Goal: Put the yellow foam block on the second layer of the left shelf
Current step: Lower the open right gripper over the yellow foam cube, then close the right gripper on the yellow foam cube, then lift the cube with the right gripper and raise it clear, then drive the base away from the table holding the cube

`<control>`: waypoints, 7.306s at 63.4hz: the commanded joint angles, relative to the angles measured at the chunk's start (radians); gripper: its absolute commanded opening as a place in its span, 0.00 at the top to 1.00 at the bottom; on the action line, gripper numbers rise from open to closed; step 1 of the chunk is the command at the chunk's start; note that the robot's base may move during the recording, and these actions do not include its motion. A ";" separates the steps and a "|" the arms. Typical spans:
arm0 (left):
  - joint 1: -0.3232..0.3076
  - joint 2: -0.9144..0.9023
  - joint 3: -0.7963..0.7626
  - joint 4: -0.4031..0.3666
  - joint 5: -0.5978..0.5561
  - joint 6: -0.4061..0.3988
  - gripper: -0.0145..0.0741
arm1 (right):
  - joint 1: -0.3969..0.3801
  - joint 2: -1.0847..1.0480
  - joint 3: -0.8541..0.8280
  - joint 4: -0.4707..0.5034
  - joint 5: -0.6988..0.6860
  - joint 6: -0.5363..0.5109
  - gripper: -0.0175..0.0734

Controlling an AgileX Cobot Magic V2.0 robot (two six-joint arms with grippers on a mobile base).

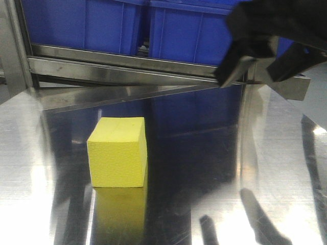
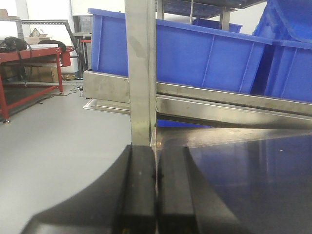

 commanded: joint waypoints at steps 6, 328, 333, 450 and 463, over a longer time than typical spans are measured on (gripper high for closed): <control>0.001 -0.021 0.028 -0.006 -0.082 -0.003 0.70 | 0.065 0.126 -0.223 -0.010 0.222 0.254 0.15; 0.001 -0.021 0.028 -0.006 -0.082 -0.003 0.70 | -0.565 -0.941 0.391 0.168 -0.405 -0.419 0.23; 0.001 -0.021 0.028 -0.006 -0.082 -0.003 0.70 | -0.565 -0.940 0.391 0.168 -0.400 -0.419 0.23; 0.001 -0.021 0.028 -0.006 -0.082 -0.003 0.70 | -0.565 -0.940 0.391 0.168 -0.400 -0.419 0.23; 0.001 -0.021 0.028 -0.006 -0.082 -0.003 0.70 | -0.565 -0.940 0.391 0.168 -0.400 -0.419 0.23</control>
